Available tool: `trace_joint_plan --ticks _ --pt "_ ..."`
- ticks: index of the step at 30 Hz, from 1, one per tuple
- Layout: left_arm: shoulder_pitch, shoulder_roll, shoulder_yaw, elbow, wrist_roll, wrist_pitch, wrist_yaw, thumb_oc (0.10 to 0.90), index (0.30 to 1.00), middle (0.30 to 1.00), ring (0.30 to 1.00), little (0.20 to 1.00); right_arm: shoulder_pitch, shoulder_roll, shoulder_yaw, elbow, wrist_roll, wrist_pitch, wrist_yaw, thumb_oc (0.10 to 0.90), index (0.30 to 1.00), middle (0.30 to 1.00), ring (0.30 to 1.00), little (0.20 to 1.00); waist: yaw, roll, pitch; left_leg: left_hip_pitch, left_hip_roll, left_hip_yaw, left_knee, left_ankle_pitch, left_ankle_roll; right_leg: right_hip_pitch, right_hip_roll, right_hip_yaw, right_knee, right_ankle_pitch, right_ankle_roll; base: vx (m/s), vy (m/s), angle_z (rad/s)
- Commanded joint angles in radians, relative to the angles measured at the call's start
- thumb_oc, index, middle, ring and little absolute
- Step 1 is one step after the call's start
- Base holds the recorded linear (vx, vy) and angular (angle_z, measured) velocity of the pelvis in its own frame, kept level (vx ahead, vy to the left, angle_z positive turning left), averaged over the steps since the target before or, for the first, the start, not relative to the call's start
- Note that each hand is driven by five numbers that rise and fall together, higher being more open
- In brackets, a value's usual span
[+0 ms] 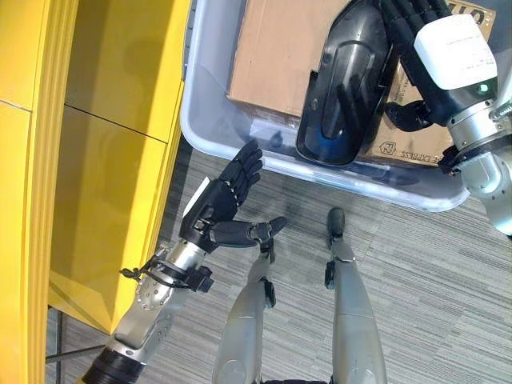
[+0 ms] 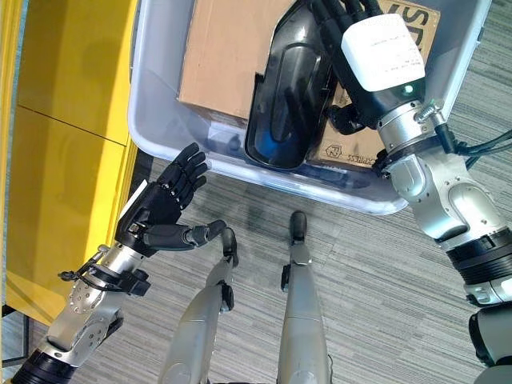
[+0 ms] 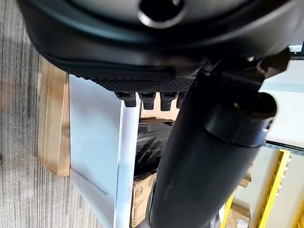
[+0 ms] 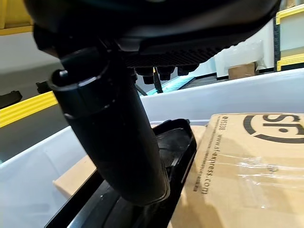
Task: Move parts from the plastic box to the shelf.
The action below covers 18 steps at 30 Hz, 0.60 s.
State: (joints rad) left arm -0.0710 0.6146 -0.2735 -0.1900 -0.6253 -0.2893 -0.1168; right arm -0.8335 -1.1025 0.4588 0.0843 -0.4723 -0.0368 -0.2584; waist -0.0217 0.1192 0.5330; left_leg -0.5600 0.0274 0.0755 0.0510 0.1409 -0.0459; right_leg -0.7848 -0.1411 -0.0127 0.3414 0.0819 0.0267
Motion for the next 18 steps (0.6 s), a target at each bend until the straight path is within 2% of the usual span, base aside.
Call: trace_joint_plan --ticks 1,6,18 --pt "0.039 0.004 0.015 -0.136 -0.027 -0.117 -0.004 0.9 1.0 1.0 1.0 1.0 -0.149 -0.044 0.006 -0.124 -0.035 -0.042 -0.051 0.9 1.0 1.0 1.0 1.0 -0.017 0.038 -0.013 -0.004 0.112 -0.005 0.172 -0.18 -0.016 0.021 -0.049 0.025 0.024 -0.129 0.038 0.0 0.0 0.0" --pt "0.041 0.001 0.018 -0.133 -0.02 -0.121 -0.005 0.9 1.0 1.0 1.0 1.0 -0.131 -0.026 0.012 -0.132 -0.044 -0.02 -0.04 0.9 1.0 1.0 1.0 1.0 -0.012 0.039 -0.013 -0.03 0.111 -0.008 0.178 -0.178 -0.015 0.0 -0.046 0.025 0.031 -0.13 0.037 0.0 -0.005 0.01" --pt "0.037 0.005 0.019 -0.123 -0.007 -0.122 -0.011 0.9 1.0 1.0 1.0 1.0 -0.112 -0.043 0.045 -0.11 -0.071 -0.035 0.017 0.9 1.0 1.0 1.0 1.0 -0.011 0.033 -0.013 -0.081 0.113 -0.011 0.19 -0.174 -0.014 -0.04 -0.041 0.026 0.032 -0.125 0.035 0.0 -0.003 0.0"
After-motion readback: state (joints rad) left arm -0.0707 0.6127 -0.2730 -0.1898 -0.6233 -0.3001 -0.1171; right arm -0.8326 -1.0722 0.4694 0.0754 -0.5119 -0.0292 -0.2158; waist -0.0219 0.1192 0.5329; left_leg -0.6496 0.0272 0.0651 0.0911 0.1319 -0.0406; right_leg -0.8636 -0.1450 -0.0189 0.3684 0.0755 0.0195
